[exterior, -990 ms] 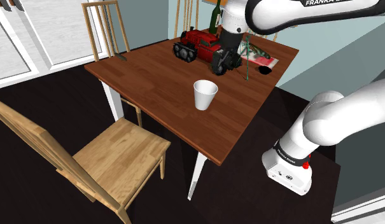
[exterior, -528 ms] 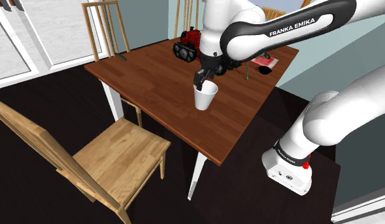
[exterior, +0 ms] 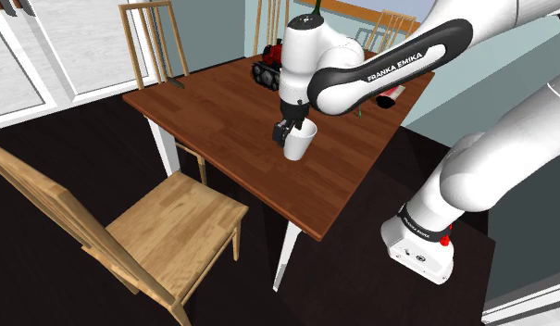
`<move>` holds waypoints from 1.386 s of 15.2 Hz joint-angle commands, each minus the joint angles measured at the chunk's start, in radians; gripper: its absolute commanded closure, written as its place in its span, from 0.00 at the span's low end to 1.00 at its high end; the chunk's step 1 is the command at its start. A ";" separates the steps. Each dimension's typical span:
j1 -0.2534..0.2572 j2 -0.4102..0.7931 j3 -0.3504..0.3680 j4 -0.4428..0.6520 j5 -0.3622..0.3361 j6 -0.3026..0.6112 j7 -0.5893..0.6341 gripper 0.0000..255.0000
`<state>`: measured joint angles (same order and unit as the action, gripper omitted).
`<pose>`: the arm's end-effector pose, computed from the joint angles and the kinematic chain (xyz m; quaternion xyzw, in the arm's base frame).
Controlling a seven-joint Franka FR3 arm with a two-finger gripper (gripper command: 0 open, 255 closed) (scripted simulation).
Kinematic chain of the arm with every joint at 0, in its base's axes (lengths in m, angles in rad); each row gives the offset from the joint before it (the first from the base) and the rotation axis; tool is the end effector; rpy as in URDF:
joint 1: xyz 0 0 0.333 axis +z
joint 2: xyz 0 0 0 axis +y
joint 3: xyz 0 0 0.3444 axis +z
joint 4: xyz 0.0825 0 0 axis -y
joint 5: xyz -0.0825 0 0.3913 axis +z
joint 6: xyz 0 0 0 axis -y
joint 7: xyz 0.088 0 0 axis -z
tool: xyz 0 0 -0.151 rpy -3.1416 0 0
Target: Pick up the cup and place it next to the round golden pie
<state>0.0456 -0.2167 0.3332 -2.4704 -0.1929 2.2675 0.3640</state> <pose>0.4259 0.1551 0.3507 0.9919 0.0655 0.0382 0.1020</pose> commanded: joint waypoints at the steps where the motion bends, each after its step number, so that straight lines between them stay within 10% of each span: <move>1: -0.005 0.019 0.000 -0.010 -0.013 0.028 0.008 0.00; 9: -0.007 0.024 0.000 -0.013 -0.016 0.036 0.011 0.00; 10: -0.007 0.024 0.000 -0.013 -0.016 0.036 0.011 1.00; 21: -0.004 0.006 -0.003 -0.001 -0.004 0.008 -0.002 1.00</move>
<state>0.0408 -0.2061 0.3313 -2.4794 -0.2012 2.2874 0.3662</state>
